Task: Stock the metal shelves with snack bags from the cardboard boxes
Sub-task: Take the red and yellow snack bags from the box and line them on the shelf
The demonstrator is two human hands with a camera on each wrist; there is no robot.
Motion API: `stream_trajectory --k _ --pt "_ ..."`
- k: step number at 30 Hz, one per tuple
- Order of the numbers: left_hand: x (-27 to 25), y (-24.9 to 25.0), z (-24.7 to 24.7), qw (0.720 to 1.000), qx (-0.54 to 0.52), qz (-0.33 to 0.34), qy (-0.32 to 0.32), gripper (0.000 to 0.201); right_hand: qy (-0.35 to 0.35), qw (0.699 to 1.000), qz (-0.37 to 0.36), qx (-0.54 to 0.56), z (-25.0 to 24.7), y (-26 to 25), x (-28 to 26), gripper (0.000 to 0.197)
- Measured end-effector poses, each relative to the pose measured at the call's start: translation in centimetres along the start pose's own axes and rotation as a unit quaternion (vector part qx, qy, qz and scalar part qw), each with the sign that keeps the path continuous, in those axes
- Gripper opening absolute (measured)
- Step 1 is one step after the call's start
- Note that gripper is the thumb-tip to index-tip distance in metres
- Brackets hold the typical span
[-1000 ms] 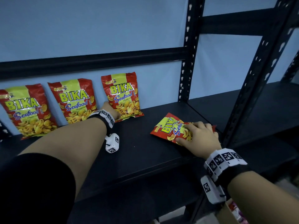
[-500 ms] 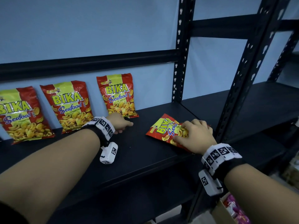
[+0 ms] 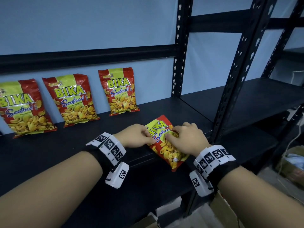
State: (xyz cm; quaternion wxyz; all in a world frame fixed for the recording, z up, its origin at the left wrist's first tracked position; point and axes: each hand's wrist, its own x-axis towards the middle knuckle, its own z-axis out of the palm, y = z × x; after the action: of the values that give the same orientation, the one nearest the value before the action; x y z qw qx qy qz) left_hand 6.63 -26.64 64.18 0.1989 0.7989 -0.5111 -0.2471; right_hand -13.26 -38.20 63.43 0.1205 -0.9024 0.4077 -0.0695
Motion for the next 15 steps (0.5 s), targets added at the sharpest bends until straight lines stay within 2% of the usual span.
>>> stream_trajectory --k 2,6,8,10,12,15 --pt "-0.4 -0.7 0.1 1.0 -0.007 0.007 0.002 0.047 -0.032 0.999 -0.005 0.019 -0.2 -0.8 -0.6 0.064" --pt "-1.4 -1.3 0.2 0.998 0.051 0.014 -0.033 0.092 -0.082 0.996 0.004 0.045 -0.4 -1.9 -1.0 0.062" --pt "-1.5 -1.2 0.3 0.994 0.097 -0.005 -0.059 0.115 -0.09 0.992 0.018 0.09 -0.4 -2.4 -1.1 0.049" --pt "-1.5 -0.9 0.4 0.985 0.145 -0.033 -0.082 0.13 -0.078 0.988 0.028 0.134 -0.5 -2.6 -1.2 0.045" --pt "-1.5 -0.5 0.2 0.979 0.173 -0.051 -0.097 0.127 -0.07 0.985 0.023 0.154 -0.7 -2.5 -1.5 0.04" --pt "-1.4 -0.3 -0.3 0.98 0.166 -0.032 -0.103 0.116 -0.066 0.985 0.021 0.16 -1.0 -2.0 -2.0 0.055"
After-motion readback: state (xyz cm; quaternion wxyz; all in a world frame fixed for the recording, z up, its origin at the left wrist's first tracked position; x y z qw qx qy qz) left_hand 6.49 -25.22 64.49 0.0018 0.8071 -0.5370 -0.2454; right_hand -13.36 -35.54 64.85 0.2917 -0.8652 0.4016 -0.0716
